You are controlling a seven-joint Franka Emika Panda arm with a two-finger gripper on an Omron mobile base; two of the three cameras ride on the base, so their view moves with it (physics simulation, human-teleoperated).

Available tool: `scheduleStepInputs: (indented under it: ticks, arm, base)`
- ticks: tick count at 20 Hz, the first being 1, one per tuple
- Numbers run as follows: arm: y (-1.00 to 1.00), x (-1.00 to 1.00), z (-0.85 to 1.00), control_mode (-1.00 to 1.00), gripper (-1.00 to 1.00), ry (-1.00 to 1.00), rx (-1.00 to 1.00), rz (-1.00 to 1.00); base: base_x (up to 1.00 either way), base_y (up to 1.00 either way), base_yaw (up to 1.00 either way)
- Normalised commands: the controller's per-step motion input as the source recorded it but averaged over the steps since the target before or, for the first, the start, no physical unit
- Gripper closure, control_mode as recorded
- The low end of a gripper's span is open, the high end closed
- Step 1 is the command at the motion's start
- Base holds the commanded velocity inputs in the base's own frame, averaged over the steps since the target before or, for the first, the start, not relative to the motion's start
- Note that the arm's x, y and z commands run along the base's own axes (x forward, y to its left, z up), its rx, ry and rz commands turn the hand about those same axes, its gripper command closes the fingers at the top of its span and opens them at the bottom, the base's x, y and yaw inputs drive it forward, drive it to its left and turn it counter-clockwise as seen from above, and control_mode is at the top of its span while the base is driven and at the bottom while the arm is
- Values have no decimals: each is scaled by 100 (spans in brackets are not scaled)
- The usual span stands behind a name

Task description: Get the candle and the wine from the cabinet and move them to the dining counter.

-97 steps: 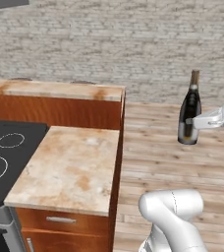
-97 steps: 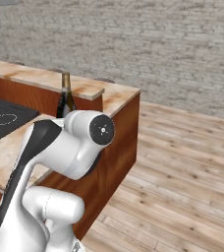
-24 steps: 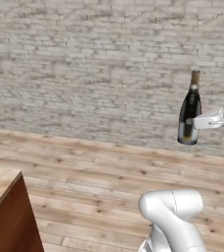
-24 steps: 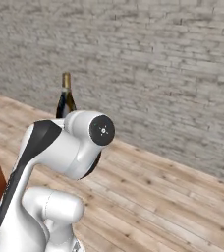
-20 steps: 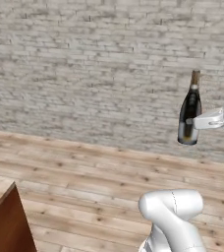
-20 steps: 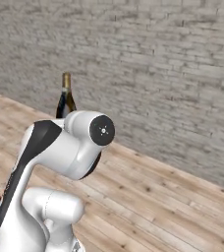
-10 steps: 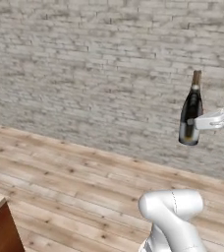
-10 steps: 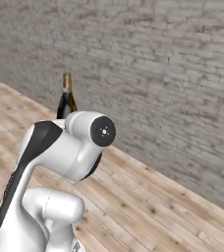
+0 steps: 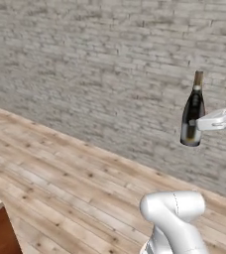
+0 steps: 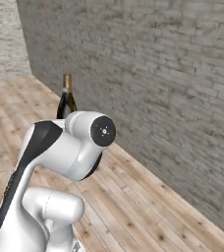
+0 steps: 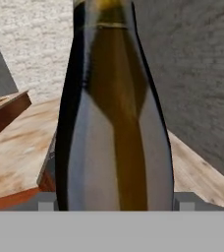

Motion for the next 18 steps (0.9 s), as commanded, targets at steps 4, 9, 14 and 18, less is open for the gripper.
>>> scheduleStepInputs:
  ticks: [4, 9, 14, 18]
  arm:
    - [0, 0, 0, 100, 100, 0, 0, 0]
    - [0, 0, 0, 100, 100, 0, 0, 0]
    - [0, 0, 0, 100, 100, 0, 0, 0]
    - [0, 0, 0, 100, 100, 0, 0, 0]
  base:
    - [69, -18, 28]
    - [67, -17, 31]
    - [54, -14, 41]
    - [54, -14, 39]
